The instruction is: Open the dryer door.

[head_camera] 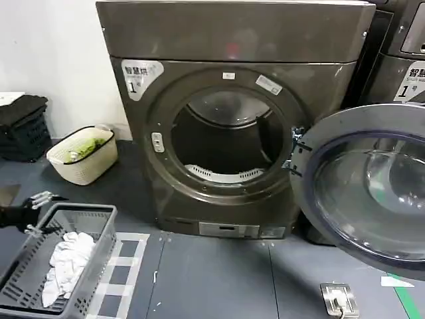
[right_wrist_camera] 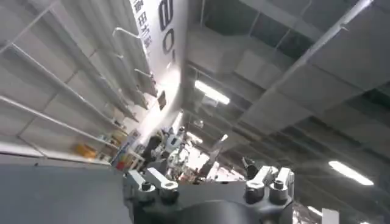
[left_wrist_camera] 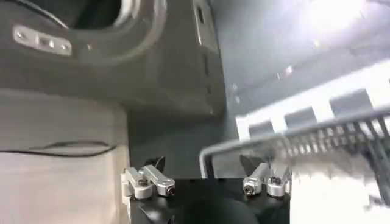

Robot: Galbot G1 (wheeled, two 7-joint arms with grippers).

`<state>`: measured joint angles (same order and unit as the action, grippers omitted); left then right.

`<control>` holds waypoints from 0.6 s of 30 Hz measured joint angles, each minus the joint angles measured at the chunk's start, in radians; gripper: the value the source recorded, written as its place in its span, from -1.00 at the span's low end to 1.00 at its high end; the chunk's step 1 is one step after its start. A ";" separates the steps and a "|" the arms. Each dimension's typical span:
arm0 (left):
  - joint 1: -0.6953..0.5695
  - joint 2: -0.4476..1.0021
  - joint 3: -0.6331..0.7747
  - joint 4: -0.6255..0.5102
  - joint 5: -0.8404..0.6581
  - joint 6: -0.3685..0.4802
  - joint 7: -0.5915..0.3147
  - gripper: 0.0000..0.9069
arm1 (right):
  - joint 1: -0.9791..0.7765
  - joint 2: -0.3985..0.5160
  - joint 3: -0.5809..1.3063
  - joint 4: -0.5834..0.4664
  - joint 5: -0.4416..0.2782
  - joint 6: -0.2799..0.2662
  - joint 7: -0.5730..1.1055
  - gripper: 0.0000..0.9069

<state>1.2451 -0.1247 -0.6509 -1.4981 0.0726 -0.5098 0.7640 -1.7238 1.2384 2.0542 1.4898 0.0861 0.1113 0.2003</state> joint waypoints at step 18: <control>0.062 0.143 0.040 0.067 0.395 -0.175 -0.085 1.00 | 0.006 0.025 -0.014 0.003 0.028 0.044 -0.036 1.00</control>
<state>1.3074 0.0184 -0.6105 -1.4308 0.4681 -0.6853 0.6793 -1.7177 1.2638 2.0399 1.4933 0.1142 0.1549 0.1647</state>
